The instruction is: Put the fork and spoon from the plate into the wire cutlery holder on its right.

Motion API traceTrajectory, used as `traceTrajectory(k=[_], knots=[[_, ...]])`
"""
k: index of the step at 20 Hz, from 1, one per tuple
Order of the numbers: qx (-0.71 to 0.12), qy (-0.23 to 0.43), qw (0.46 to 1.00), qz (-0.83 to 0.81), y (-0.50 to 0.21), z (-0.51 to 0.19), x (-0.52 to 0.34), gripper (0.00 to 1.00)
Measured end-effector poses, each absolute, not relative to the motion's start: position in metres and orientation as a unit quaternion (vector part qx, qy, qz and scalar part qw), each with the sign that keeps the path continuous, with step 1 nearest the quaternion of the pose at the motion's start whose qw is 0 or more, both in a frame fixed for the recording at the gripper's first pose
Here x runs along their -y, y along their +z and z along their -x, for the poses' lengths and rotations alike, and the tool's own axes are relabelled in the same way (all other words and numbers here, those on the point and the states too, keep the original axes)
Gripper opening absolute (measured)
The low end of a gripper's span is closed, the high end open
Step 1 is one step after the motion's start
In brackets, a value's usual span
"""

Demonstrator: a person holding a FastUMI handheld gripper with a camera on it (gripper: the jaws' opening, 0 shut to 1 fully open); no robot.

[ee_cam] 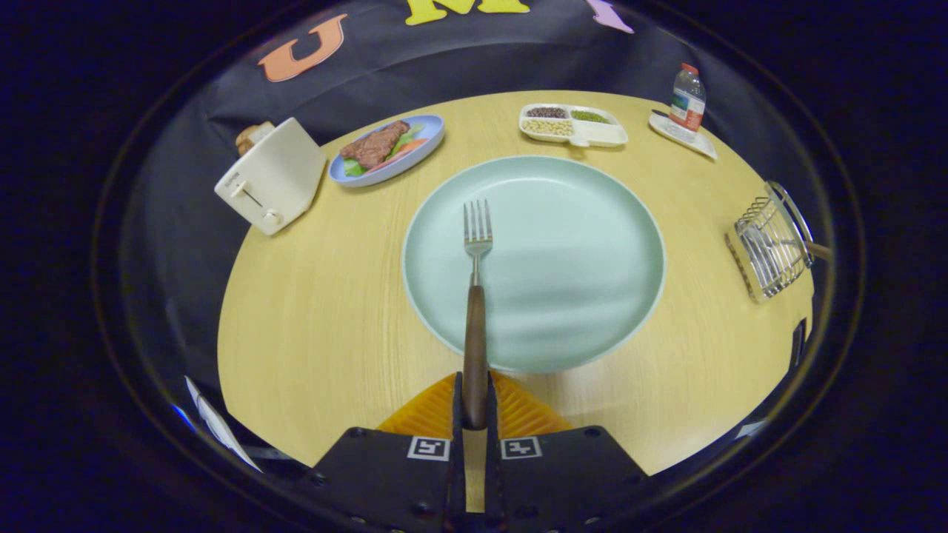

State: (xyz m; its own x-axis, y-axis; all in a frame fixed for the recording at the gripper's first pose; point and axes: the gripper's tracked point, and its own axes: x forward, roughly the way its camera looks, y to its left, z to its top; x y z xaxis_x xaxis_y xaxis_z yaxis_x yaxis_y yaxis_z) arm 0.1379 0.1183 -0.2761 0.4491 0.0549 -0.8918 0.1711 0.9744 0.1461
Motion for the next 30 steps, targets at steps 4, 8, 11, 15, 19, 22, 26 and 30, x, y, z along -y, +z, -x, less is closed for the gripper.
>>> traceTrajectory(k=[4,8,11,15,19,22,26,30], knots=[[-0.508,-0.032,0.854,-0.105,-0.267,-0.136,-0.112,0.03],[-0.479,-0.023,0.873,-0.091,-0.249,-0.13,-0.104,0.02],[-0.463,-0.018,0.882,-0.087,-0.237,-0.127,-0.097,0.01],[-0.449,-0.016,0.889,-0.091,-0.221,-0.118,-0.086,0.01],[-0.438,-0.02,0.894,-0.09,-0.207,-0.109,-0.066,0.01],[-0.429,-0.023,0.898,-0.099,-0.193,-0.103,-0.05,0.0],[-0.416,-0.025,0.902,-0.11,-0.176,-0.094,-0.024,0.01],[-0.405,-0.033,0.907,-0.112,-0.16,-0.083,0.008,0.0]])
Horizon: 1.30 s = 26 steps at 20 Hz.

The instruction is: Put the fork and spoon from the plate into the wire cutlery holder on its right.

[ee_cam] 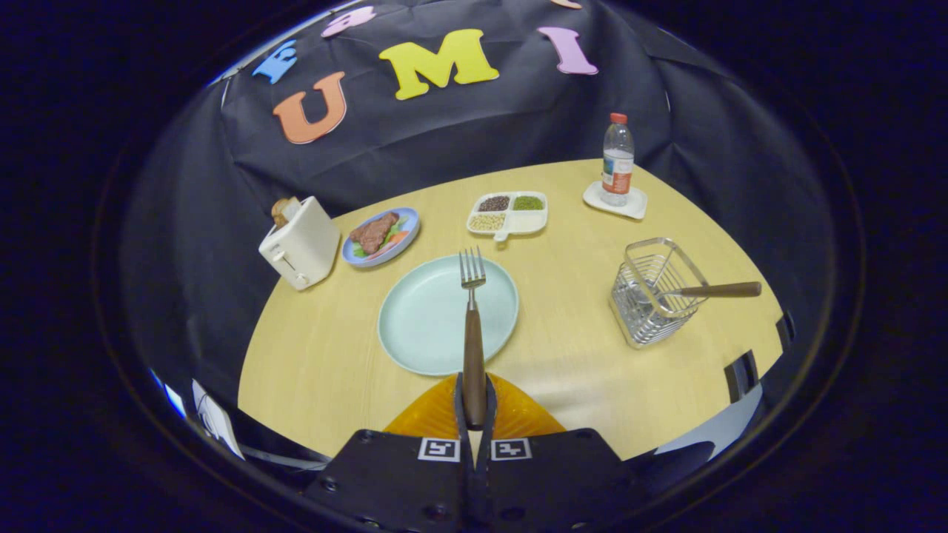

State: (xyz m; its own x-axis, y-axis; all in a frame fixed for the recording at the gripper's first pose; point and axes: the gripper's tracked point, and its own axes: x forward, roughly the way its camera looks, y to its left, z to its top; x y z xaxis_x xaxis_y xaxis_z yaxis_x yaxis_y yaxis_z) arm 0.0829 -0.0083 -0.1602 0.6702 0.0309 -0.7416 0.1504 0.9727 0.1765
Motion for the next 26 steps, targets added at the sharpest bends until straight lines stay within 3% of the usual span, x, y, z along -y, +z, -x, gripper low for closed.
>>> traceTrajectory(k=[15,26], knots=[[-0.379,-0.091,0.909,-0.145,-0.137,-0.042,0.145,0.01],[-0.39,-0.102,0.9,-0.166,-0.144,-0.04,0.17,0.02]])
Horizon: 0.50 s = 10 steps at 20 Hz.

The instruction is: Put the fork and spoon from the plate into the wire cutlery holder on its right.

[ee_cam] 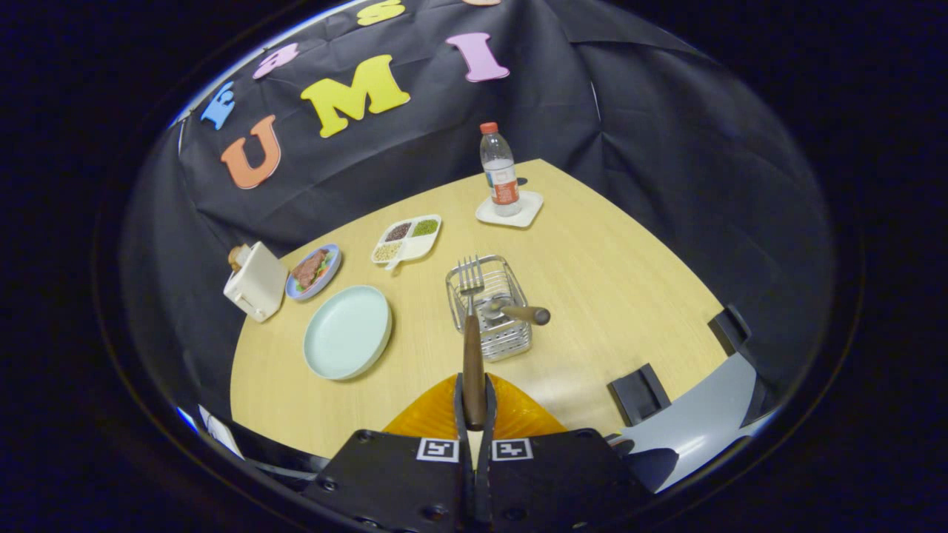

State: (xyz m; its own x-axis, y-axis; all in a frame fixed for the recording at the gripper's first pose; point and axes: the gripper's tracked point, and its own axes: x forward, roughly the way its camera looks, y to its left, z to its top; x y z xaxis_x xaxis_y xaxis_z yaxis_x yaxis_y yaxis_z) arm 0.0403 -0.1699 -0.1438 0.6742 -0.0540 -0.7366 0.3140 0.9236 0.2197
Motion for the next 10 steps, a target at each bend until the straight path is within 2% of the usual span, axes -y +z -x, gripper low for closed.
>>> traceTrajectory(k=[4,9,10], knots=[[-0.382,-0.106,0.903,-0.163,-0.142,-0.042,0.174,0.08],[-0.351,-0.108,0.92,-0.136,-0.124,-0.043,0.173,0.11],[-0.344,-0.107,0.924,-0.13,-0.122,-0.045,0.172,0.2]])
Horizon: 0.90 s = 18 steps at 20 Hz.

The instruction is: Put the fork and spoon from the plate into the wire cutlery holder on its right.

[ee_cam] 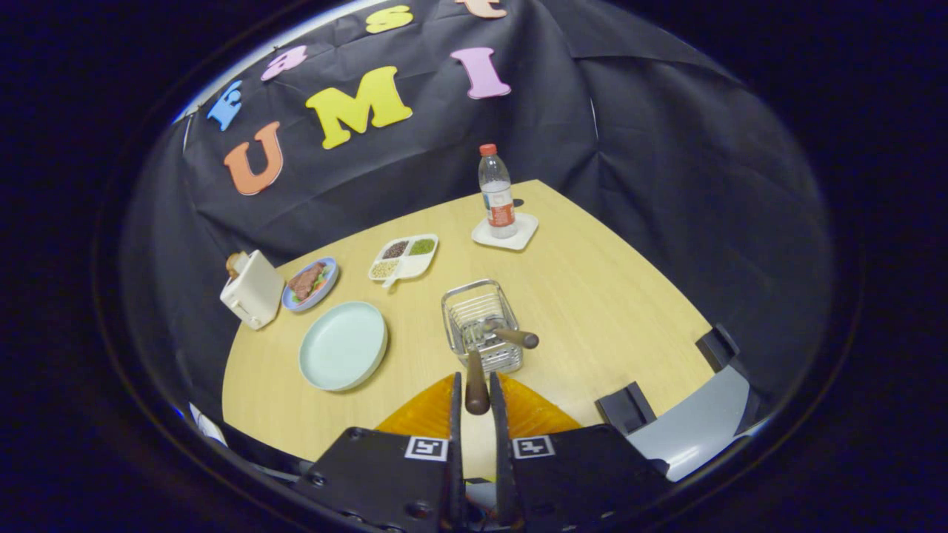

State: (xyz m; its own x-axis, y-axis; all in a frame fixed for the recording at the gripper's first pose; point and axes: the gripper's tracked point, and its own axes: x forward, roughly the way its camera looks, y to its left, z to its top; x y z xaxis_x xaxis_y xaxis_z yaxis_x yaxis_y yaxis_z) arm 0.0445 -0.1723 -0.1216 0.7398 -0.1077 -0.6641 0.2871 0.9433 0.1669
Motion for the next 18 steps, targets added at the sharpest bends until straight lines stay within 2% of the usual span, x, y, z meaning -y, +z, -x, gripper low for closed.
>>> traceTrajectory(k=[1,6,7,17,18], knots=[[-0.34,-0.108,0.926,-0.123,-0.12,-0.043,0.171,0.28],[-0.315,-0.108,0.938,-0.092,-0.108,-0.043,0.167,0.49],[-0.306,-0.11,0.942,-0.085,-0.105,-0.043,0.168,0.56],[-0.223,-0.109,0.968,-0.045,-0.077,-0.041,0.156,0.76],[-0.208,-0.109,0.971,-0.038,-0.072,-0.041,0.154,0.82]])
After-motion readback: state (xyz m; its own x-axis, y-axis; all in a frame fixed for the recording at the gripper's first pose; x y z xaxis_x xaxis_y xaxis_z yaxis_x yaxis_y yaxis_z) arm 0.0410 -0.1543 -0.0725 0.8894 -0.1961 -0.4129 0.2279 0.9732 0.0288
